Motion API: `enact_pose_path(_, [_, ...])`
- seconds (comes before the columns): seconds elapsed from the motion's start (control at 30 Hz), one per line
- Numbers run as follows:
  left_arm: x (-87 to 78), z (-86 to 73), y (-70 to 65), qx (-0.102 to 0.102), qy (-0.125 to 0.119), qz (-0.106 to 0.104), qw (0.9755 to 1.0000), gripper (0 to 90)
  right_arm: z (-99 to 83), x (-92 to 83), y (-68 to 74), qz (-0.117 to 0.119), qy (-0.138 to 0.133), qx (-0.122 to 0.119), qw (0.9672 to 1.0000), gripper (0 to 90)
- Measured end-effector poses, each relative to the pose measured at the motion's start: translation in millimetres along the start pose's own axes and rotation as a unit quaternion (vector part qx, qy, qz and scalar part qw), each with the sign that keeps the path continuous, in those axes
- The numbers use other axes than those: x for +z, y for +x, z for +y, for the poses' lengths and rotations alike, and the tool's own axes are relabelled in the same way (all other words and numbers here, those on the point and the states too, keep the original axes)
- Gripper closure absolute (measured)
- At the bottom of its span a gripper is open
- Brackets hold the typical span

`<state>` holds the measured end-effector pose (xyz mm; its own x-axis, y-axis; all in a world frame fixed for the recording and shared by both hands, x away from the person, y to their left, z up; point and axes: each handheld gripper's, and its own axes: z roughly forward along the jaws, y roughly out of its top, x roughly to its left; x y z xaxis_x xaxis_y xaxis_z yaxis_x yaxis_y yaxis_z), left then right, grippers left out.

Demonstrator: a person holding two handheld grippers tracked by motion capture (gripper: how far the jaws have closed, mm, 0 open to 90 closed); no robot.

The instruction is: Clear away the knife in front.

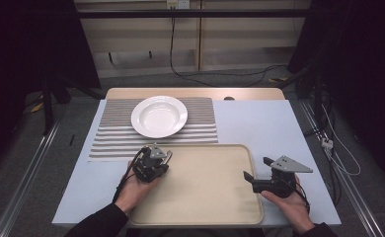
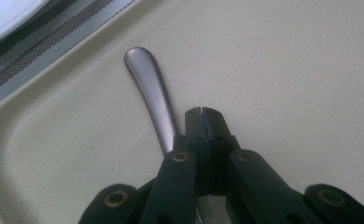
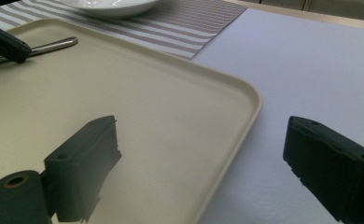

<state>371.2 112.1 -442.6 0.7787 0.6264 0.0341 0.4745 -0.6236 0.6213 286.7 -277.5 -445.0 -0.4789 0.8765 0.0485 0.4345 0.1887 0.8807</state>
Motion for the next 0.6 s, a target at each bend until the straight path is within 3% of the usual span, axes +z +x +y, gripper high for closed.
enact_pose_path(0.17, [-1.2,-1.5,2.9,-0.007,0.001,0.002,1.0000,90.0,0.0,-0.1,0.0,0.000,0.000,0.000,1.0000,10.2])
enact_pose_path(0.3, [-2.0,-2.4,3.1,-0.001,0.004,0.019,0.9998,90.0,0.0,-0.2,0.0,0.000,0.000,0.000,1.0000,10.2])
enact_pose_path(0.6, [-5.7,-4.7,8.3,-0.016,0.012,0.019,0.9996,90.0,0.0,-0.1,0.0,0.000,0.001,0.000,1.0000,10.2])
